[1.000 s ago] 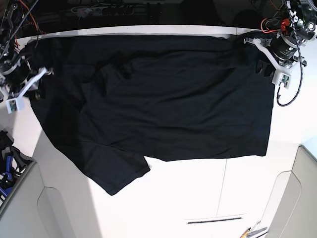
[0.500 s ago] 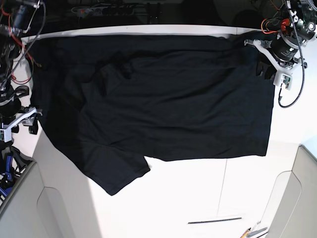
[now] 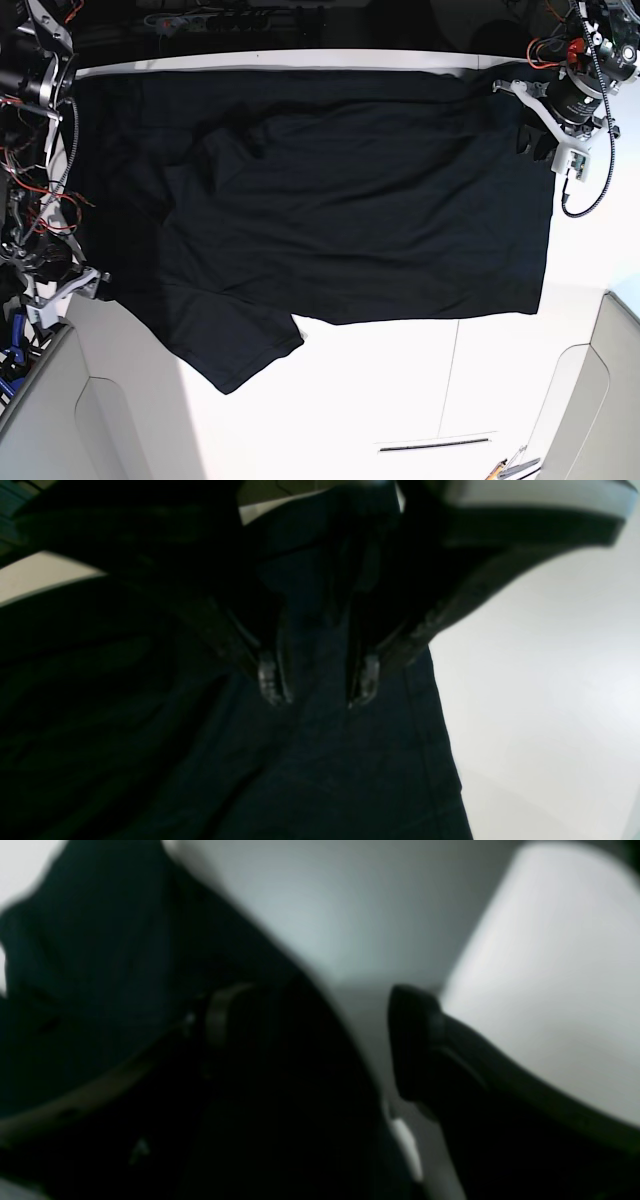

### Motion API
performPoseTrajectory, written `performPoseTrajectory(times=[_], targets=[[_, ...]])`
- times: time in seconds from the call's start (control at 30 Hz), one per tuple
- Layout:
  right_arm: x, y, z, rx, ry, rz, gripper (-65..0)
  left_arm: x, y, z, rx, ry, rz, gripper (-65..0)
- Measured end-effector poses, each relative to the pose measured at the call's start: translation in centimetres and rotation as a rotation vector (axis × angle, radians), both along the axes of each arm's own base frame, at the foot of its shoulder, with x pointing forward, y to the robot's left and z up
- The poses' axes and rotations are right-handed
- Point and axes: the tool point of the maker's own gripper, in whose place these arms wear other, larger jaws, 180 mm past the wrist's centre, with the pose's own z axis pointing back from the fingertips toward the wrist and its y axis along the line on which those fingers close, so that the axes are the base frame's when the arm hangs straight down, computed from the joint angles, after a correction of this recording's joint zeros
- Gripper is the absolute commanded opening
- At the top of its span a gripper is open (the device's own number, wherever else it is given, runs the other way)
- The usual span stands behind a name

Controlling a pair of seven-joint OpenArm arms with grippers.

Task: Fold the T-shirt properly
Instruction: 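Lift the shirt and fold it over lengthwise with both grippers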

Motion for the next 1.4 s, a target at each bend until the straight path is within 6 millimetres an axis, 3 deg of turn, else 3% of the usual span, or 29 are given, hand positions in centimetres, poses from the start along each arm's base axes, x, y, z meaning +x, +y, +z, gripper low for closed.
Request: performPoseTrajectory(times=[0.23,0.3,0.43,0.47,0.6,0.7,0.8,1.13,1.23,1.4], targets=[[0.4,1.9,-0.9,-0.094,0.008,0.110,-26.3,0.1,0.1,0.1,0.000,-0.004,0.012,-43.5],[0.5,2.0,-0.9,-0.097,0.006,0.115,-34.0,0.1,0.2,0.1,0.000,-0.005,0.014,-43.5],[0.4,2.3,-1.1,-0.093,0.014,0.118,-63.3,0.1,0.2,0.1,-0.001,-0.007,0.014,-43.5],[0.3,2.3,-1.1,-0.089,0.014,0.118,-65.0,0.2,0.1,0.2,-0.002,-0.015,0.013,-43.5],[0.3,2.3,-1.2,-0.090,0.014,0.119,-65.0,1.3,0.1,0.9,-0.006,-0.055,0.012,-43.5],[0.3,2.3,-1.1,-0.089,0.012,0.121,-65.0,3.8,0.0,2.7,-0.011,-0.148,0.010,-43.3],[0.3,2.4,-1.1,-0.088,0.011,0.121,-65.0,6.2,0.4,3.8,-0.025,-0.223,0.022,-36.8],[0.4,2.4,-1.1,-0.084,0.007,0.121,-65.0,12.4,7.3,-2.8,-0.162,-0.127,0.253,-34.7],[0.4,2.5,-1.1,-0.083,0.006,0.122,-65.0,14.8,9.3,-3.2,-0.208,-0.122,0.314,-34.7],[0.6,3.2,-1.1,-0.073,0.002,0.124,-65.0,18.7,12.4,-1.7,-0.278,-0.151,0.392,-34.7]])
